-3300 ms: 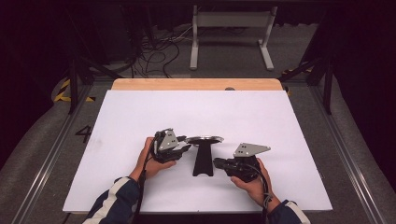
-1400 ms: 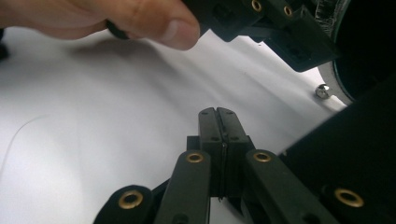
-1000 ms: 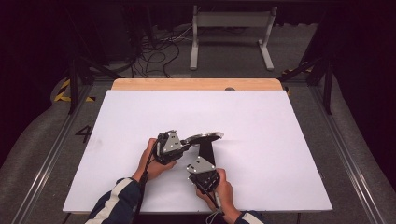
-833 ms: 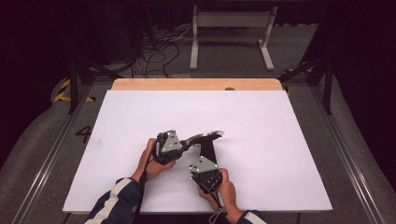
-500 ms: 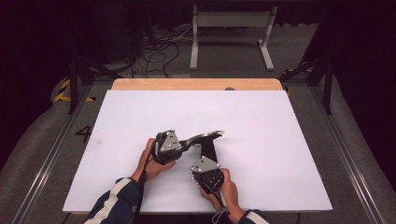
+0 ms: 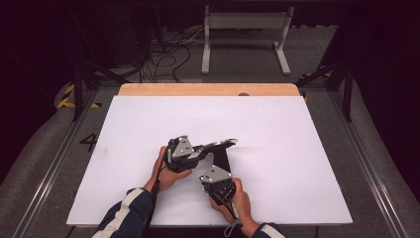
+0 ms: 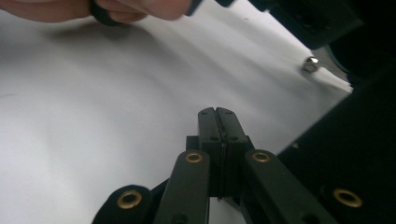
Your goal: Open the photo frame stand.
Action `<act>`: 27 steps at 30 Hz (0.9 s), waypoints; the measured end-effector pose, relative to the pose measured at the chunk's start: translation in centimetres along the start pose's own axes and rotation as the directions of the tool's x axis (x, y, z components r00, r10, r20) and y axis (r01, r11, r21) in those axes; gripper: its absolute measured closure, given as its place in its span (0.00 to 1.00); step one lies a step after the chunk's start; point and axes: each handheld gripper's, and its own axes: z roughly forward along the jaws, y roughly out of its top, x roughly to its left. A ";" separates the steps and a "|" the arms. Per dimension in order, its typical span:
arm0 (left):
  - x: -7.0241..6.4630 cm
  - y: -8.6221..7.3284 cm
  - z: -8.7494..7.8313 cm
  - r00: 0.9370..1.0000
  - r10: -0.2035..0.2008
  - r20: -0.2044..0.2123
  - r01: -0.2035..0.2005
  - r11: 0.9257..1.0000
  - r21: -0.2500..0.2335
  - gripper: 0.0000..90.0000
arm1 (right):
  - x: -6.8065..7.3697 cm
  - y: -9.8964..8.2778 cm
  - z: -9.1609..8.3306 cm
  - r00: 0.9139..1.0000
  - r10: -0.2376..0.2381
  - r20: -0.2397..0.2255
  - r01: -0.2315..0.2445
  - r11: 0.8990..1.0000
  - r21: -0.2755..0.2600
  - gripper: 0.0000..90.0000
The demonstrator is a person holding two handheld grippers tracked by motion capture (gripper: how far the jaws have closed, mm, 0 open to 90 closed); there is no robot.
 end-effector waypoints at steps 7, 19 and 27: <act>-0.3 0.2 0.1 0.999 0.027 -0.028 -0.027 1.000 0.015 0.82 | -0.1 0.3 -0.4 0.997 -0.042 0.060 0.042 0.999 -0.001 1.00; -0.7 0.3 0.0 0.997 0.069 -0.047 -0.067 0.997 0.032 0.86 | -1.1 0.0 -0.6 0.999 0.021 0.041 -0.021 1.000 0.010 1.00; -1.3 0.3 0.1 0.995 0.053 -0.080 -0.051 0.998 0.030 0.86 | -1.0 0.2 -0.5 0.998 0.033 0.046 -0.033 0.999 -0.001 1.00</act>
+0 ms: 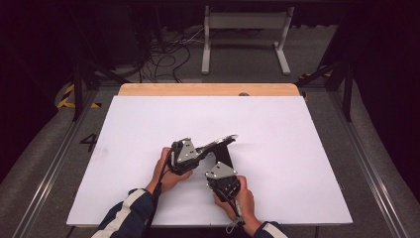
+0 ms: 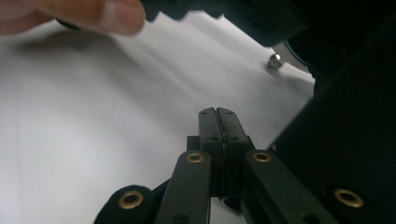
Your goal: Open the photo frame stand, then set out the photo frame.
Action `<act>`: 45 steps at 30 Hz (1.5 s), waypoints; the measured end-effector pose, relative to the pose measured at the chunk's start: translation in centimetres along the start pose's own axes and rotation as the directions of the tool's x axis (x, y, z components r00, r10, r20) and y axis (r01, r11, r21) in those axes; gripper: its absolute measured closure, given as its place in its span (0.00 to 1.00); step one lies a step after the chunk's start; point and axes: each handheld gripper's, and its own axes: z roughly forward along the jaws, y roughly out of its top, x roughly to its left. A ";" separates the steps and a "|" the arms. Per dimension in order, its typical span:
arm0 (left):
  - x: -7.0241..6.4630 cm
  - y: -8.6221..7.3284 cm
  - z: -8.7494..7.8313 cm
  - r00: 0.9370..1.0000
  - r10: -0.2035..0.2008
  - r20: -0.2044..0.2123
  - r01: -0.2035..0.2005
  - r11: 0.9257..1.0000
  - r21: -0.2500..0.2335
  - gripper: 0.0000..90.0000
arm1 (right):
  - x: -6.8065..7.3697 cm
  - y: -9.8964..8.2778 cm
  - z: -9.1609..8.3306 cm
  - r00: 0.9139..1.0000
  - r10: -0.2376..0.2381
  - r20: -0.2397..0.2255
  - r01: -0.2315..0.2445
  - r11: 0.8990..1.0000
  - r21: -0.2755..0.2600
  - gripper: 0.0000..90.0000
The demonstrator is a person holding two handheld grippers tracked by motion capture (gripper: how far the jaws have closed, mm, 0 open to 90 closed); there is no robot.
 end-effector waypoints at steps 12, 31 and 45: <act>-0.4 0.0 -0.2 1.000 0.002 -0.009 -0.002 1.000 0.006 0.87 | -0.8 -0.2 -0.2 0.999 0.034 0.008 -0.034 0.999 -0.011 1.00; 0.3 -0.6 0.0 0.999 -0.041 0.018 0.041 0.999 -0.027 0.73 | -0.4 -0.3 0.0 0.999 0.046 -0.005 -0.046 0.999 -0.009 1.00; -0.1 0.0 -0.8 0.999 0.024 0.037 -0.023 0.999 -0.032 0.85 | -1.3 -1.0 -0.8 0.998 0.051 -0.022 -0.051 0.999 -0.002 1.00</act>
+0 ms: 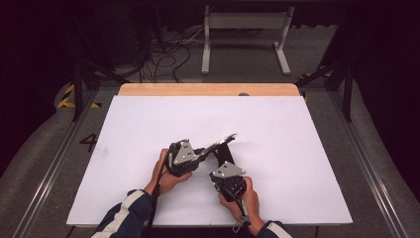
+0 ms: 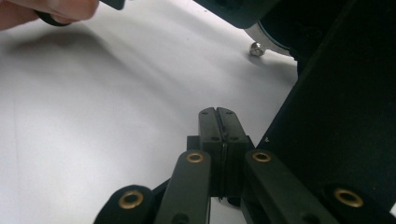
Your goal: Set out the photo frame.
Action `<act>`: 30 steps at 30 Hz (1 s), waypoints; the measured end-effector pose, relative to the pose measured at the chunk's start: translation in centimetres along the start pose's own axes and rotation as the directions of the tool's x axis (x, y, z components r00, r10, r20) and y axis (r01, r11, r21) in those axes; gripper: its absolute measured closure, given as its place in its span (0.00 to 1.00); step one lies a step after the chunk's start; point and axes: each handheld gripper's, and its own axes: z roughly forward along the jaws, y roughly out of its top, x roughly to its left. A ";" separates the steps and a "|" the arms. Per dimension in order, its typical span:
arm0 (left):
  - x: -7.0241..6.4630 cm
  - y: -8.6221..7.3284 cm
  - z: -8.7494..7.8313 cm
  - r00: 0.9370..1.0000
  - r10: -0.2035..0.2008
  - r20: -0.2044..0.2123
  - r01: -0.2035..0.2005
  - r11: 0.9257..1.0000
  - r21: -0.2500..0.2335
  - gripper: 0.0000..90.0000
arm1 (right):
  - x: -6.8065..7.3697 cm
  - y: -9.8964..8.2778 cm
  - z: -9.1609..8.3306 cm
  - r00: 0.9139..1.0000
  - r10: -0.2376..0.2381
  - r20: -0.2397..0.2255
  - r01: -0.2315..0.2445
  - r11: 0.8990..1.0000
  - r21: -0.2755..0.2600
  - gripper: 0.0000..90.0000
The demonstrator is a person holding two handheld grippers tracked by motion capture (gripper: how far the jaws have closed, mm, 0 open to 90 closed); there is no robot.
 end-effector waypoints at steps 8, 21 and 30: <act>-0.5 0.3 -0.2 1.000 0.027 -0.001 -0.027 0.999 0.024 0.85 | -0.8 -0.5 -0.7 1.000 0.013 -0.007 -0.013 1.000 0.011 1.00; -1.5 0.7 -0.6 0.997 0.075 -0.014 -0.074 0.996 0.050 0.86 | -3.0 -1.7 -1.7 0.999 0.036 -0.025 -0.036 0.999 0.019 1.00; -2.4 0.8 -1.0 0.993 0.113 -0.015 -0.112 0.992 0.053 0.85 | -3.7 -2.5 -2.4 0.999 0.031 -0.024 -0.030 0.999 0.024 1.00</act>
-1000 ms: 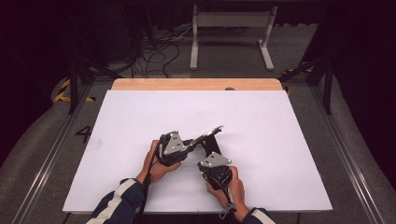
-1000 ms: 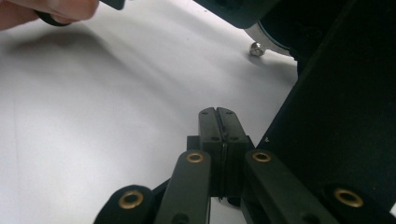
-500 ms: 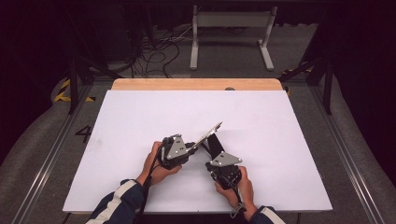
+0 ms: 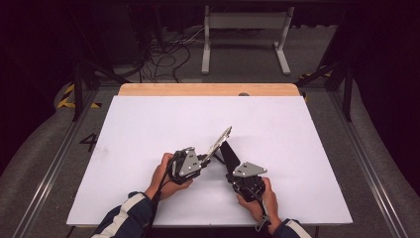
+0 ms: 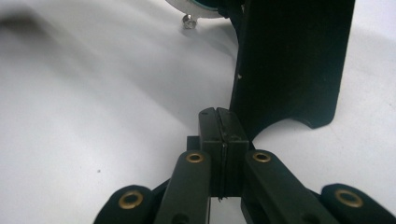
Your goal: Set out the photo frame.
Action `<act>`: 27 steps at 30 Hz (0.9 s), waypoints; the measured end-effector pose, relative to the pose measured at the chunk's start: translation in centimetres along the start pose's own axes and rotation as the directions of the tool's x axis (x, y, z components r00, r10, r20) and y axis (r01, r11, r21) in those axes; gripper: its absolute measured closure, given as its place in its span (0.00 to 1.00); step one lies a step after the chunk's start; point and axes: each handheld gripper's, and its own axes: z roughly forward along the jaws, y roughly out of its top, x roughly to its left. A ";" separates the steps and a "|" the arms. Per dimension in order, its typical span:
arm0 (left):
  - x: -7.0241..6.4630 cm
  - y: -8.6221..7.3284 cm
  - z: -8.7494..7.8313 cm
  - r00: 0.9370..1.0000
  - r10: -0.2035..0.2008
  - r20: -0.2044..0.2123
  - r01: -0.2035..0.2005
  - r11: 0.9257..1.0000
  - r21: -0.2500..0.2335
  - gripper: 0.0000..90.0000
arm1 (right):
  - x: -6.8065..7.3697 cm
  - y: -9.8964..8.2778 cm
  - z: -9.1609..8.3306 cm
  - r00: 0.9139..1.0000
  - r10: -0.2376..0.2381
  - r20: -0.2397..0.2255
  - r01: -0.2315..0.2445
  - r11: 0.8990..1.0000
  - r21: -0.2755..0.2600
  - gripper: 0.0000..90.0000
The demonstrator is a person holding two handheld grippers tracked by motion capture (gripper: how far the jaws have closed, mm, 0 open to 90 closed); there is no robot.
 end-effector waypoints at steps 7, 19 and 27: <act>0.2 -0.1 -0.2 0.999 -0.033 0.035 0.033 0.999 -0.025 0.81 | -0.3 -0.1 -0.4 0.999 -0.012 -0.043 0.011 1.000 -0.027 1.00; 1.7 -1.2 0.6 0.990 -0.091 0.103 0.098 0.993 -0.066 0.65 | 0.2 0.8 -0.3 0.995 -0.062 -0.074 0.056 0.995 -0.079 1.00; 1.4 -1.0 0.5 0.994 -0.039 0.105 0.046 0.997 -0.057 0.79 | -0.4 0.7 0.1 0.999 -0.033 -0.039 0.031 0.998 -0.057 1.00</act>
